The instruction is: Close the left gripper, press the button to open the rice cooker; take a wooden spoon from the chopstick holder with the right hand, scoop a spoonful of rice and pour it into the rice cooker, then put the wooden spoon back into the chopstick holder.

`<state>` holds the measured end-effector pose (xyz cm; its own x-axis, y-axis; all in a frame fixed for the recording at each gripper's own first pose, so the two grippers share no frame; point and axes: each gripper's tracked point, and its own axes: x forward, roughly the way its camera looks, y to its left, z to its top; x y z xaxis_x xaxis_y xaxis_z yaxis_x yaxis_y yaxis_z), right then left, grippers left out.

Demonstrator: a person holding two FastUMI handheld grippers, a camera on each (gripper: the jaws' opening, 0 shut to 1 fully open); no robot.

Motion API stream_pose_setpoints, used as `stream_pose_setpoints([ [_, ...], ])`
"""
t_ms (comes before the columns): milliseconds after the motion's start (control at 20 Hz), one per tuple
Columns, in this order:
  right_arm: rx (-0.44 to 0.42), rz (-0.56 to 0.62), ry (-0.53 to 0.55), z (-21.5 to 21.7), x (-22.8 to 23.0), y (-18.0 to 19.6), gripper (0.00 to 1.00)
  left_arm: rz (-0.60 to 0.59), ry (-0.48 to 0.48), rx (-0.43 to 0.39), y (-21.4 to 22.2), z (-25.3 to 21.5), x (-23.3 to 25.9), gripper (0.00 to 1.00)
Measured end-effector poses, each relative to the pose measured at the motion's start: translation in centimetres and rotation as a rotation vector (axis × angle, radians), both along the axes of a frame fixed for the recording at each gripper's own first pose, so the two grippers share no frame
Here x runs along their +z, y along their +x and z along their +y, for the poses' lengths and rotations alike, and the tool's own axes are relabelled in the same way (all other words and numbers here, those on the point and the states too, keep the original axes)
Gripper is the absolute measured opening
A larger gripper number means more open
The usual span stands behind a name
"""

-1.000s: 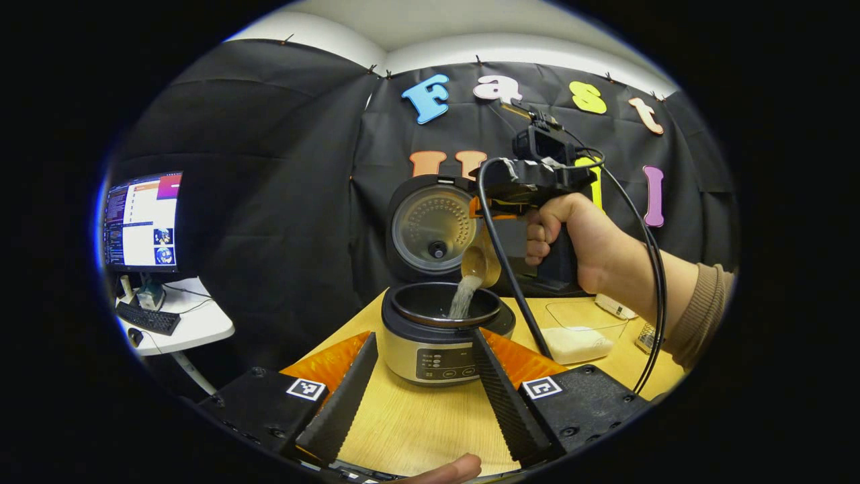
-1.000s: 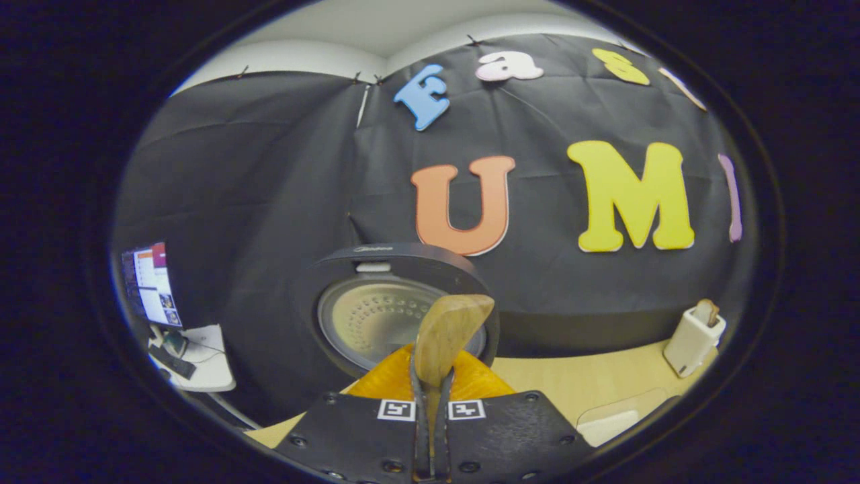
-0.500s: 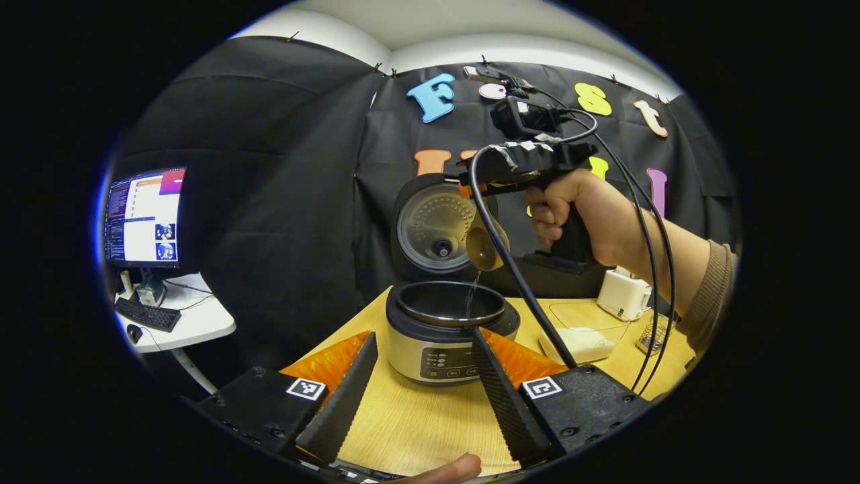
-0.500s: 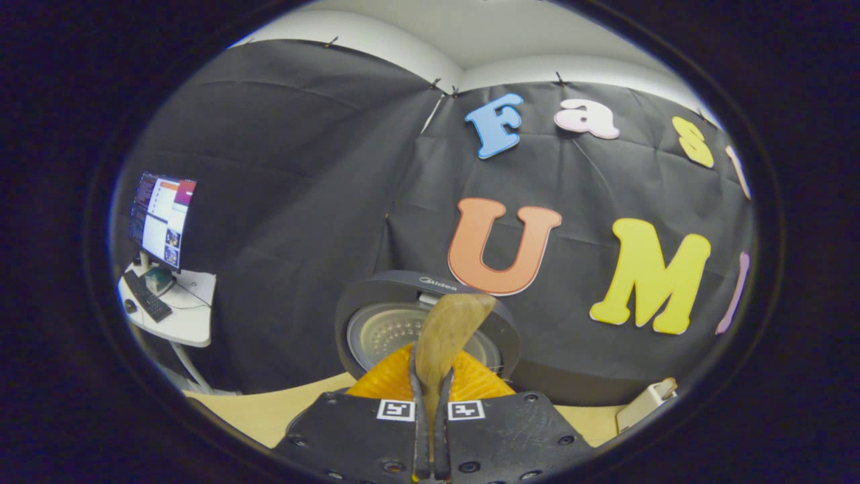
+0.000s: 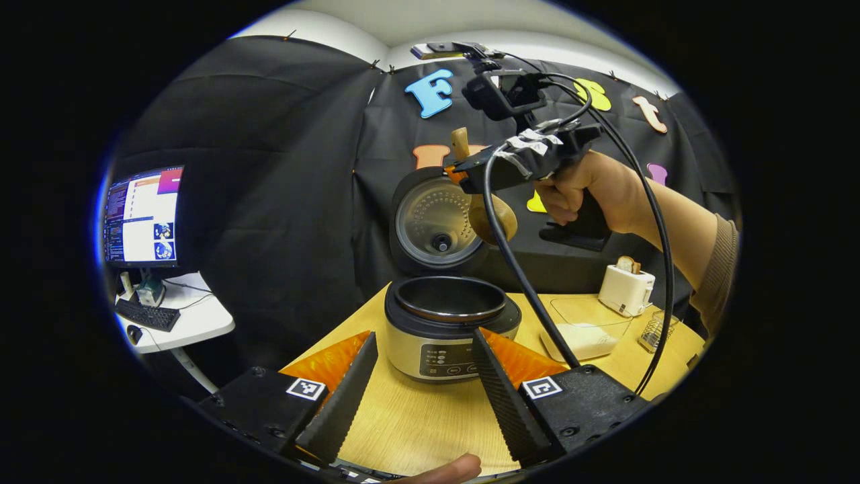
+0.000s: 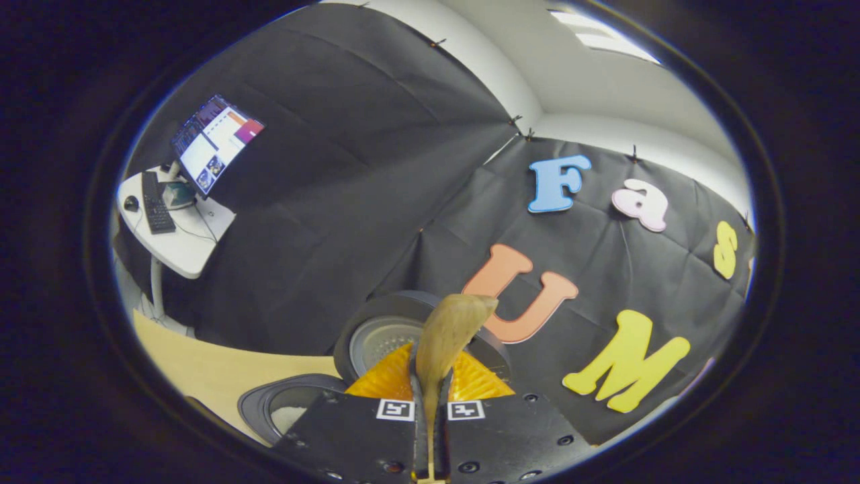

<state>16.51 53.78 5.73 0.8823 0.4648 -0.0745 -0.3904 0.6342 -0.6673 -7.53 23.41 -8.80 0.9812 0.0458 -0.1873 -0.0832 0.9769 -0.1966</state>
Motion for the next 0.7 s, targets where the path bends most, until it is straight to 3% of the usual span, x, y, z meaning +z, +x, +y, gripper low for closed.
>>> stream_pose_setpoints([
  [350, -0.004, 0.024, 0.106, -2.3, 2.3, -0.8, 0.03, -0.003, -0.032, -0.001, 0.4, -0.9, 0.2, 0.91],
  [700, -0.074, 0.023, 0.190, -9.3, 4.8, -1.2, 0.04, -0.028, -0.006, -0.014, 0.1, -2.3, 1.2, 0.91],
])
